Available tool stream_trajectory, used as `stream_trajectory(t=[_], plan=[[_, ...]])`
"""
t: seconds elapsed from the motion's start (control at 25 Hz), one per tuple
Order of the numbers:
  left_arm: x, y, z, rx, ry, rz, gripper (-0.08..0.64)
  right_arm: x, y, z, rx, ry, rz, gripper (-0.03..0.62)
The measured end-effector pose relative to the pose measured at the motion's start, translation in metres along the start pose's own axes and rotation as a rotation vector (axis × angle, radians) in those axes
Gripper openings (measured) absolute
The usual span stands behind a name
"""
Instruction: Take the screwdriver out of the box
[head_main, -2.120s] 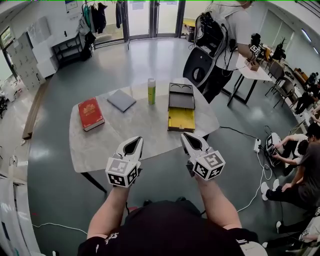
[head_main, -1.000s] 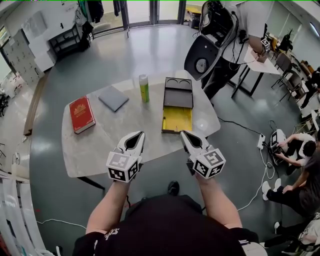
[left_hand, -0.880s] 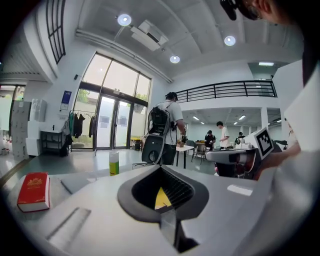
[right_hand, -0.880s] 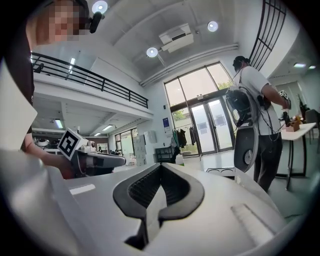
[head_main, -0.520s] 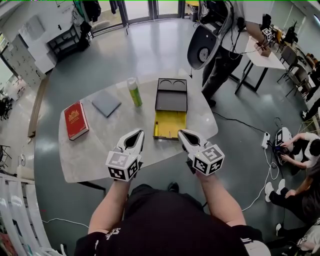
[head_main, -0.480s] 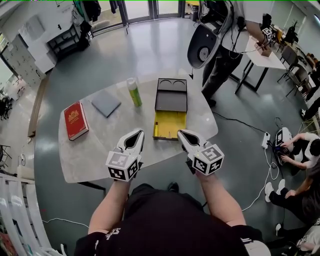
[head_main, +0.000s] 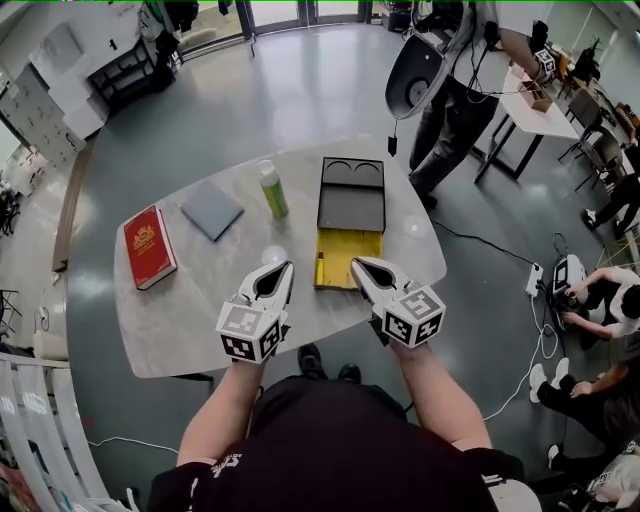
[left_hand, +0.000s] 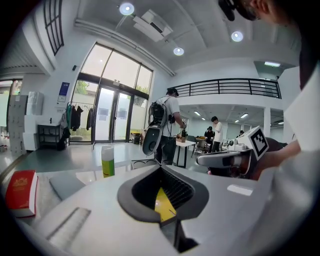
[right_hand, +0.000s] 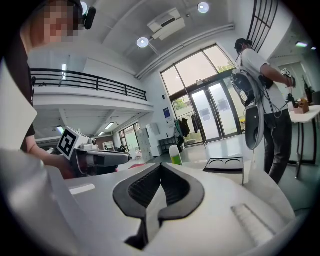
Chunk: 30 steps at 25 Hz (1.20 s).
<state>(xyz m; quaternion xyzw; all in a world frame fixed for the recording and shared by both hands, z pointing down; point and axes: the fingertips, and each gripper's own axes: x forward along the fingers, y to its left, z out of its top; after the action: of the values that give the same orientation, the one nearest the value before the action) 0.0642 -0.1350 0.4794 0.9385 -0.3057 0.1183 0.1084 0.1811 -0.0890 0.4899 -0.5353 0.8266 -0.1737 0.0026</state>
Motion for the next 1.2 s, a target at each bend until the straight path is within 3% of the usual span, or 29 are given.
stream_trajectory(t=[0.28,0.48,1.2], plan=[[0.014,0.03,0.001,-0.009,0.003,-0.047,0.002,0.041,-0.004,-0.008,0.013,0.061,-0.014,0.024],[0.02,0.045,0.004,-0.008,-0.008,-0.079,0.003,0.065,-0.013,-0.028,0.007,0.167,-0.05,0.034],[0.064,0.062,-0.015,-0.076,0.033,-0.015,0.002,0.117,-0.061,-0.113,0.014,0.484,0.028,0.074]])
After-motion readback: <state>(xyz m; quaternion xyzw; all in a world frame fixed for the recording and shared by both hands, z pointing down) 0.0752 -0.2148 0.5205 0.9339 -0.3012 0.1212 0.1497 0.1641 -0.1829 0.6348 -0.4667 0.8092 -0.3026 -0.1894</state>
